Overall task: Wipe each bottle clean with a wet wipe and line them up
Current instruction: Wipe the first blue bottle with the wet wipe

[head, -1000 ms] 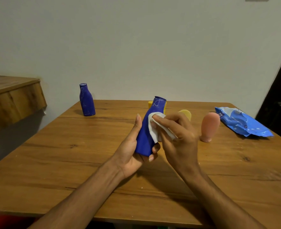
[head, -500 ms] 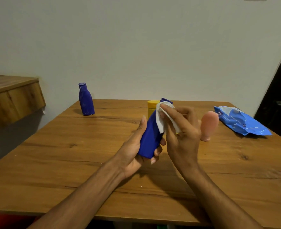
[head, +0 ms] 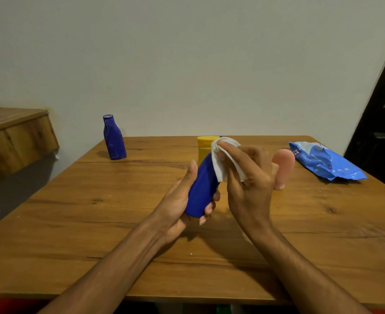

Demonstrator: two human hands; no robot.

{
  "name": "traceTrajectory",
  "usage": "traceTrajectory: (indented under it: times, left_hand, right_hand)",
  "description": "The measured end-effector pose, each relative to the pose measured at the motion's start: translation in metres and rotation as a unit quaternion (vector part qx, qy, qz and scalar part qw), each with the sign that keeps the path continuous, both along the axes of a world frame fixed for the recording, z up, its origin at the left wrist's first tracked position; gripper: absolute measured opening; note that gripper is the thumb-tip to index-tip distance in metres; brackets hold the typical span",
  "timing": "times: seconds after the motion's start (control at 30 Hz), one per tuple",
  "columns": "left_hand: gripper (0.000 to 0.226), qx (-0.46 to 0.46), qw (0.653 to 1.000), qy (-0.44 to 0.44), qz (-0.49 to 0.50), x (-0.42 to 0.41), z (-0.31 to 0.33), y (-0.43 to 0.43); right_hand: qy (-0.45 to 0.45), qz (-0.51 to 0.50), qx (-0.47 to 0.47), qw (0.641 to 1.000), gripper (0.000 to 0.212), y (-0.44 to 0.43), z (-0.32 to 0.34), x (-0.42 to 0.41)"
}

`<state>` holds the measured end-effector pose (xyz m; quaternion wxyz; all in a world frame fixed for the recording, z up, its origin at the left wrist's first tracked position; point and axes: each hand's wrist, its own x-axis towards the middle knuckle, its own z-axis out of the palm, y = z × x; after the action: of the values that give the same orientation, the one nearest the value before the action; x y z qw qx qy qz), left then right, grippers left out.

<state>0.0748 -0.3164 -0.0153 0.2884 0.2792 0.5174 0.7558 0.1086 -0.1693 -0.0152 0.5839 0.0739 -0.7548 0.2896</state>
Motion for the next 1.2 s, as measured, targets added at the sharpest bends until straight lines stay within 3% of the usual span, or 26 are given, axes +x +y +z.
traceTrajectory:
  times: [0.17, 0.3, 0.5, 0.63, 0.8, 0.93, 1.2]
  left_hand:
    - [0.057, 0.024, 0.999, -0.029, -0.009, 0.0011, 0.0025, -0.0018]
    - [0.057, 0.025, 0.998, -0.04, -0.041, -0.0011, 0.0022, -0.0021]
    - [0.059, 0.07, 0.99, -0.091, -0.079, -0.001, 0.0021, -0.0032]
    - [0.058, 0.079, 0.98, -0.122, -0.135, -0.002, 0.0028, -0.0039]
    - [0.062, 0.099, 0.975, -0.139, -0.144, -0.0018, 0.0009, -0.004]
    - [0.061, 0.098, 0.971, -0.145, -0.165, -0.0049, 0.0011, -0.0042]
    - [0.068, 0.014, 0.998, -0.045, -0.032, -0.005, 0.0024, -0.0016]
  right_hand:
    - [0.004, 0.038, 0.044, 0.998, 0.038, -0.0034, -0.0022, 0.0005]
    - [0.008, 0.049, -0.036, 0.998, 0.038, -0.0028, -0.0006, -0.0017]
    - [0.007, 0.099, 0.006, 0.995, 0.033, -0.0065, -0.0013, 0.0027]
    - [0.025, 0.126, -0.075, 0.989, 0.031, -0.0029, 0.0022, -0.0007]
    - [0.02, 0.136, -0.054, 0.989, 0.029, -0.003, -0.0012, 0.0021]
    - [0.018, 0.138, -0.103, 0.985, 0.028, -0.0028, 0.0018, 0.0032]
    - [0.017, 0.065, -0.086, 0.994, 0.028, 0.0012, 0.0031, 0.0065]
